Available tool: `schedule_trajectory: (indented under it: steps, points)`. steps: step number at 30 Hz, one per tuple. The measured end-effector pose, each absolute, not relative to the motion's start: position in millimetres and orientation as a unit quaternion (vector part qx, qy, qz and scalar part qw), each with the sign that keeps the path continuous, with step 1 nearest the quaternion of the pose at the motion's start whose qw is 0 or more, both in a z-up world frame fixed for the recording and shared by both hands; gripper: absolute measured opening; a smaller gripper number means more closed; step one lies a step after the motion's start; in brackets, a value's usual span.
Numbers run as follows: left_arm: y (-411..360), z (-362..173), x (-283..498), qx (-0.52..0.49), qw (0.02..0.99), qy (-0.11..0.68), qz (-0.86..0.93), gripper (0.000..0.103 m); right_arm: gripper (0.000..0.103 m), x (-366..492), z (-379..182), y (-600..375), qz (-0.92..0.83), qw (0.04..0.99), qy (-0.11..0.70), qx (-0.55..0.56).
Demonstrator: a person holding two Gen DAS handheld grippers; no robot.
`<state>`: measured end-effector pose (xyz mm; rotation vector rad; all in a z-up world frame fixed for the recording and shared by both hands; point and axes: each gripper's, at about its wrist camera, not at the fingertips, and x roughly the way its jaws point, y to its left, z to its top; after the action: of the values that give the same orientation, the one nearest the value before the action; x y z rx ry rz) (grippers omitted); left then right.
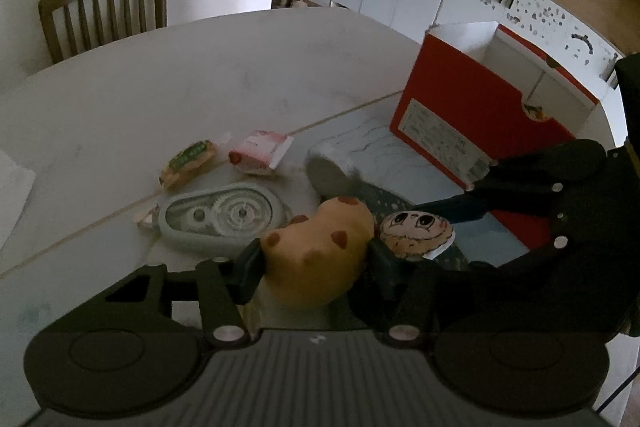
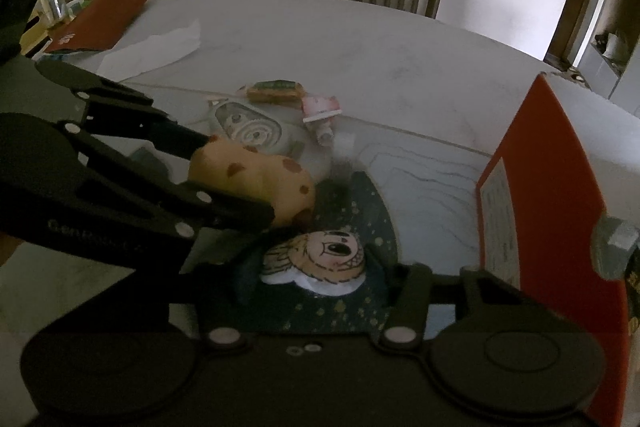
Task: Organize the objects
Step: 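Grasp the tan plush toy with the left gripper while the right gripper grasps the cartoon pouch, then carry the tan plush toy and cartoon pouch over the shoebox with both grippers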
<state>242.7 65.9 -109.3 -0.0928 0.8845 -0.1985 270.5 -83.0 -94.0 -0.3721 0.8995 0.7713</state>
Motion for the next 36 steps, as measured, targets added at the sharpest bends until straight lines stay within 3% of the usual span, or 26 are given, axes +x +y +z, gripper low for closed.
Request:
schedule_trajectory:
  steps: [11, 20, 28, 36]
  points:
    - [68.4, -109.2, 206.4, -0.080, 0.893, 0.435, -0.083, 0.052, 0.052, 245.4, -77.1, -110.0, 0.346, 0.821, 0.429, -0.148]
    - [60.6, -65.8, 185.1, -0.099, 0.908, 0.392, -0.108, 0.052, 0.052, 232.8, -5.6, -152.4, 0.342, 0.858, 0.368, -0.108]
    - [-3.5, -18.0, 226.1, -0.079, 0.917, 0.348, -0.177, 0.052, 0.052, 273.9, 19.1, -230.9, 0.246, 0.902, 0.340, -0.097]
    - [-96.9, -5.8, 269.2, -0.032, 0.913, 0.341, -0.222, 0.052, 0.052, 309.1, 18.6, -302.9, 0.199, 0.916, 0.334, -0.101]
